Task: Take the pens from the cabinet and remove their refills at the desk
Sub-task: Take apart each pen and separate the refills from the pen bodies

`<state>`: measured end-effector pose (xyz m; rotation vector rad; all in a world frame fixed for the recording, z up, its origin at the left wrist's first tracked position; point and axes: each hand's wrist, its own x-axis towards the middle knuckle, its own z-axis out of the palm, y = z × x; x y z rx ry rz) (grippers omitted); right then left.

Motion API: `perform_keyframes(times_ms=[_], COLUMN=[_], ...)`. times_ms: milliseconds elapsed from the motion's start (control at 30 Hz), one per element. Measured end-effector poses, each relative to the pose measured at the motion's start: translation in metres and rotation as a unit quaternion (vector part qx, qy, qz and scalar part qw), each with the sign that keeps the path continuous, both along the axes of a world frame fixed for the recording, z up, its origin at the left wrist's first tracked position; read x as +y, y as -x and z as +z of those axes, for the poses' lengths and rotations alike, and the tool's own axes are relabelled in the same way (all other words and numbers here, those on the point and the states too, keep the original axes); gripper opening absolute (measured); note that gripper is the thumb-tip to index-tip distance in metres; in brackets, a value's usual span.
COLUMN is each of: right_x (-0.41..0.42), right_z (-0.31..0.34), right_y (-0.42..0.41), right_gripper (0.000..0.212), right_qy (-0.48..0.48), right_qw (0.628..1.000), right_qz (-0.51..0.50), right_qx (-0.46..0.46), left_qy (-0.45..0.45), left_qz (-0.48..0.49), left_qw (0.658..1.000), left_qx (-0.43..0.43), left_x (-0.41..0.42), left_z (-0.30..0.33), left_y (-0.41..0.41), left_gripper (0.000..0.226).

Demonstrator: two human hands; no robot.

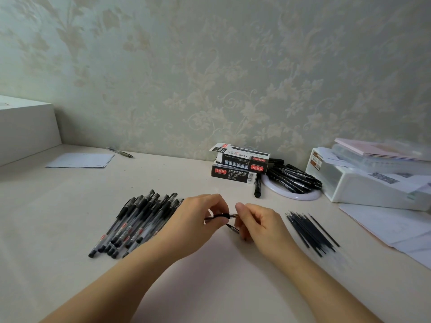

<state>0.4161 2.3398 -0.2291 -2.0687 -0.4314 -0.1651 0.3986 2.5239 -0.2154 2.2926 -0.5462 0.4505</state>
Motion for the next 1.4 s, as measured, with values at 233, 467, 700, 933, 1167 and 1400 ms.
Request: perform_keyframes(times_ms=[233,467,700,933,1167,1400], right_x=[-0.001,-0.001,0.002,-0.005,-0.008,-0.003], right_z=[0.001,0.006,0.005,-0.006,0.002,0.004], right_y=[-0.001,0.002,0.002,-0.001,0.000,0.004], right_gripper=[0.025,0.027,0.039,0.023,0.008,0.014], right_qy=[-0.021,-0.011,-0.032,0.246,0.038,-0.054], right_qw=[0.999,1.000,0.999,0.966,0.994,0.998], right_qz=[0.027,0.020,-0.016,-0.026,-0.078,-0.011], right_qx=[-0.011,-0.014,-0.025,-0.071,-0.064,-0.006], left_qy=[0.013,0.034,0.028,-0.008,-0.042,-0.058], left_qz=[-0.004,-0.001,0.011,0.064,0.067,0.041], left_qw=[1.000,0.999,1.000,0.998,0.997,0.997], left_qx=[0.009,0.025,-0.003,0.011,0.020,0.016], left_x=[0.000,0.000,0.001,0.010,0.014,0.012], left_z=[-0.001,-0.001,0.003,0.001,0.002,0.002], left_y=[-0.001,-0.002,-0.001,-0.004,-0.006,-0.004], left_gripper=[0.010,0.010,0.013,0.010,0.008,0.008])
